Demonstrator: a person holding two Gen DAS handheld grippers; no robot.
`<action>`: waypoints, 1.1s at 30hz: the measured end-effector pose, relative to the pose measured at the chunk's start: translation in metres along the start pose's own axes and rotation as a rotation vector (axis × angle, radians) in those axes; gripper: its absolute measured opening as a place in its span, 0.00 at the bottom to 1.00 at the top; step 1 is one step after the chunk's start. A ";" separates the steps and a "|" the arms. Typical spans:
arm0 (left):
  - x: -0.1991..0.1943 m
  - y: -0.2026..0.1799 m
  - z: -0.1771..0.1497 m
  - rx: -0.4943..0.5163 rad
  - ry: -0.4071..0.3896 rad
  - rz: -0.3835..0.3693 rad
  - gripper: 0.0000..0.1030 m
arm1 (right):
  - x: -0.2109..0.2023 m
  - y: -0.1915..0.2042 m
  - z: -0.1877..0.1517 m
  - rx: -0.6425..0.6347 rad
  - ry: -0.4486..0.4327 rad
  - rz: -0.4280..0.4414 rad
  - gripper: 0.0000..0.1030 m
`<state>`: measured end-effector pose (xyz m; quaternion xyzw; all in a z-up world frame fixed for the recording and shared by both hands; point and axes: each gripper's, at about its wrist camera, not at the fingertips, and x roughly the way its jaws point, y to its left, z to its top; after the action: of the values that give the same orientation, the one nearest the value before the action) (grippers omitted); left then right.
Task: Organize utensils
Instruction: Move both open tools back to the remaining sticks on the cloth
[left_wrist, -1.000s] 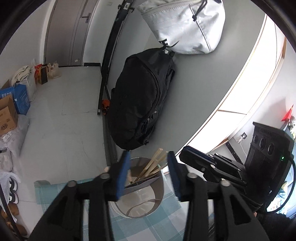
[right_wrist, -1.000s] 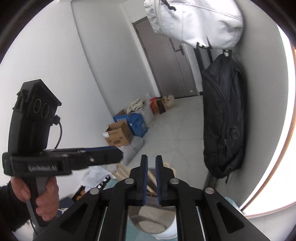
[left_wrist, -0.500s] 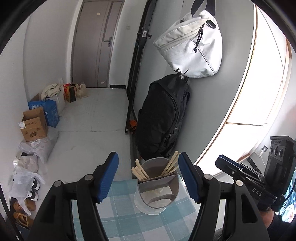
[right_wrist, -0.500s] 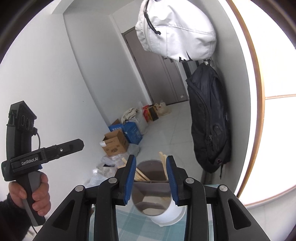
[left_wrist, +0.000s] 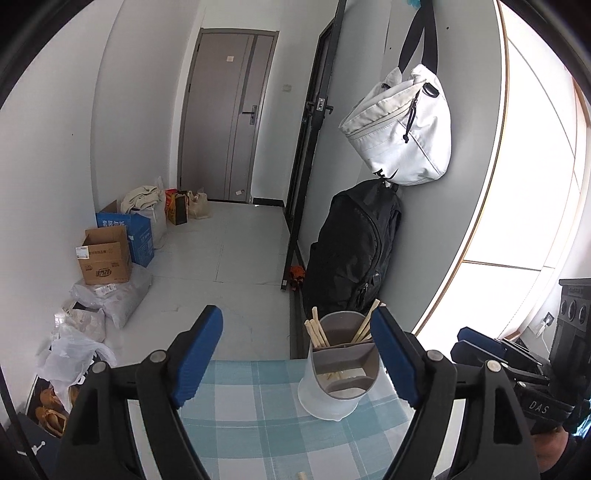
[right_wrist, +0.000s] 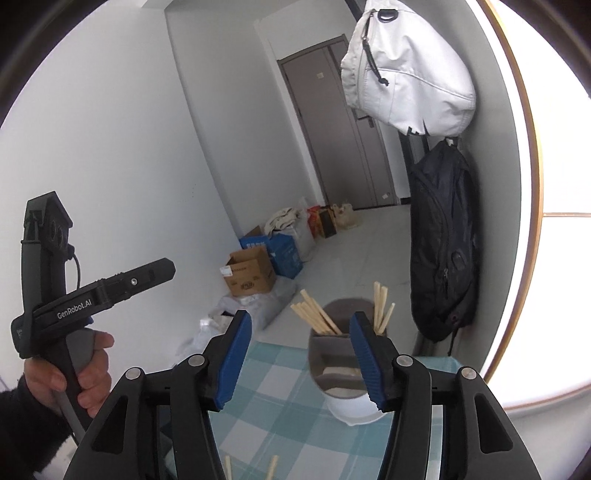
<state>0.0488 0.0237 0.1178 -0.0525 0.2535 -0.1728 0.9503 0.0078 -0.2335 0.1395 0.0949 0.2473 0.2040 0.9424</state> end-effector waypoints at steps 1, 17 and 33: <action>-0.001 0.001 -0.002 0.003 0.005 0.009 0.76 | 0.002 0.004 -0.004 -0.004 0.008 0.002 0.53; 0.007 0.014 -0.014 -0.028 0.145 0.013 0.76 | 0.043 0.004 -0.059 0.127 0.269 0.055 0.53; 0.055 0.054 -0.094 -0.152 0.515 0.092 0.76 | 0.127 -0.048 -0.170 0.372 0.737 -0.091 0.24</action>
<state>0.0628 0.0536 0.0011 -0.0665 0.5011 -0.1175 0.8548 0.0389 -0.2087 -0.0741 0.1733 0.6048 0.1343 0.7656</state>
